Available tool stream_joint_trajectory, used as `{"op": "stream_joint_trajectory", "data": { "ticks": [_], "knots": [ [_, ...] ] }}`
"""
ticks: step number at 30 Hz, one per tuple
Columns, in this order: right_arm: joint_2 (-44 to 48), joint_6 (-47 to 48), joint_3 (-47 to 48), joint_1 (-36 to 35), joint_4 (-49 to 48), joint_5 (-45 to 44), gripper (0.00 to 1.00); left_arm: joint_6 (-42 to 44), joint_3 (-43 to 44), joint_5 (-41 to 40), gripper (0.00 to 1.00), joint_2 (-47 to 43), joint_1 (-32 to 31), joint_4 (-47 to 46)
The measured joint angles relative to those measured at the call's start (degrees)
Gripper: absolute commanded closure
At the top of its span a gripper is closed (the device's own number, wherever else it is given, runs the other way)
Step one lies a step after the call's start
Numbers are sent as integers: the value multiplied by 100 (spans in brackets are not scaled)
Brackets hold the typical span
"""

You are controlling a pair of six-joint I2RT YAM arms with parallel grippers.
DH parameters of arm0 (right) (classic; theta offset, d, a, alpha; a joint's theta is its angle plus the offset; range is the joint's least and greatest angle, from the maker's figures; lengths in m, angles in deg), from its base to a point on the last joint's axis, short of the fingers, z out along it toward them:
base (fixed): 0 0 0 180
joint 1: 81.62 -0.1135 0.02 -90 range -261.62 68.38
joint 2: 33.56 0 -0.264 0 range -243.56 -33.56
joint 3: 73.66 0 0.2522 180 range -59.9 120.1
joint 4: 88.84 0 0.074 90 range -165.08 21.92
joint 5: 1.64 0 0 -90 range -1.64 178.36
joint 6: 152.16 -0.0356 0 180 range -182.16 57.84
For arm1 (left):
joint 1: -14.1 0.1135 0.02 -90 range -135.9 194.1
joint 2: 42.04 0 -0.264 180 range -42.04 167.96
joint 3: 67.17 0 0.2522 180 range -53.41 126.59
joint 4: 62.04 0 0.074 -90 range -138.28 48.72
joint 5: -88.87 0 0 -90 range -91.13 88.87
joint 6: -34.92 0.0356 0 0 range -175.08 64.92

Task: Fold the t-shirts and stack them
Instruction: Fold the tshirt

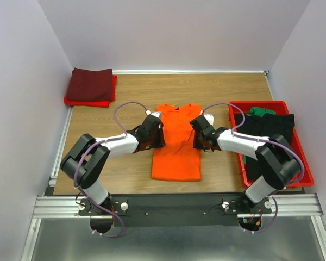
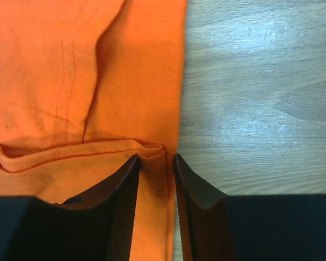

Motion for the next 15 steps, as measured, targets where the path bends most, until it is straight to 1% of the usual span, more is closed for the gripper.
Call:
{"op": "stream_joint_trajectory", "data": {
  "ticks": [8,15],
  "knots": [
    [-13,9,22,76,-4,103,61,9,2,103,65,-35,177,33],
    [-9,109,63,302,76,214,62,186,7,98,64,-466,780,258]
  ]
}}
